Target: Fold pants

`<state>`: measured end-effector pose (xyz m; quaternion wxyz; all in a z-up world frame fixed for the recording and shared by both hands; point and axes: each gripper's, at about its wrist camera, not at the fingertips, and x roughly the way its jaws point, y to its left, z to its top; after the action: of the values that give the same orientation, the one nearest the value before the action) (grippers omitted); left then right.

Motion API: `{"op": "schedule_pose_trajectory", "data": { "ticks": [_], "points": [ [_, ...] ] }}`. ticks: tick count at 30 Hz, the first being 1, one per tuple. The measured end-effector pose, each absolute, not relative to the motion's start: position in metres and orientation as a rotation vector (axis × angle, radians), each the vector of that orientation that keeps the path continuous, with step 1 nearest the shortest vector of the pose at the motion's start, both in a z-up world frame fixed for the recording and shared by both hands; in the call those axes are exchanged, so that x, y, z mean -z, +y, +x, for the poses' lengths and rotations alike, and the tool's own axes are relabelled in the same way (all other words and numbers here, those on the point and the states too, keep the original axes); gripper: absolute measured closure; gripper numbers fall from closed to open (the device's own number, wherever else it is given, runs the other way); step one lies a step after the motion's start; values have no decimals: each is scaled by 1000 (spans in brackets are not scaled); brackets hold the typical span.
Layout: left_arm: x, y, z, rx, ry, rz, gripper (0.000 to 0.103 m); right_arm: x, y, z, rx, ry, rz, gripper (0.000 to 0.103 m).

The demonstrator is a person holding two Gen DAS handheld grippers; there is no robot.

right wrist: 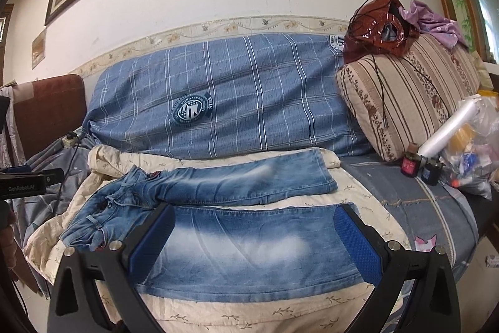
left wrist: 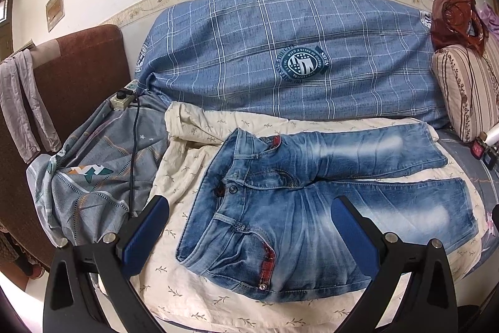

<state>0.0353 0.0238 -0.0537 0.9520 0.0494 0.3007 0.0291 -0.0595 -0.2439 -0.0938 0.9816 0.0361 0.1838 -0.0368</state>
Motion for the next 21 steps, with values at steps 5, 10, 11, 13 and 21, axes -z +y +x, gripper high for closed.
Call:
{"op": "schedule_pose_trajectory", "data": {
  "ticks": [5, 10, 11, 13, 21],
  "points": [
    [60, 21, 41, -59, 627, 108, 0, 102, -249, -53, 80, 400, 91, 0],
    [66, 21, 47, -63, 641, 112, 0, 110, -255, -45, 82, 429, 119, 0],
    [66, 21, 48, -64, 644, 113, 0, 111, -256, -44, 82, 431, 122, 0],
    [67, 21, 49, -66, 646, 113, 0, 113, -258, -41, 82, 437, 132, 0],
    [64, 22, 47, -65, 638, 110, 0, 109, -249, -42, 71, 428, 118, 0]
  ]
}}
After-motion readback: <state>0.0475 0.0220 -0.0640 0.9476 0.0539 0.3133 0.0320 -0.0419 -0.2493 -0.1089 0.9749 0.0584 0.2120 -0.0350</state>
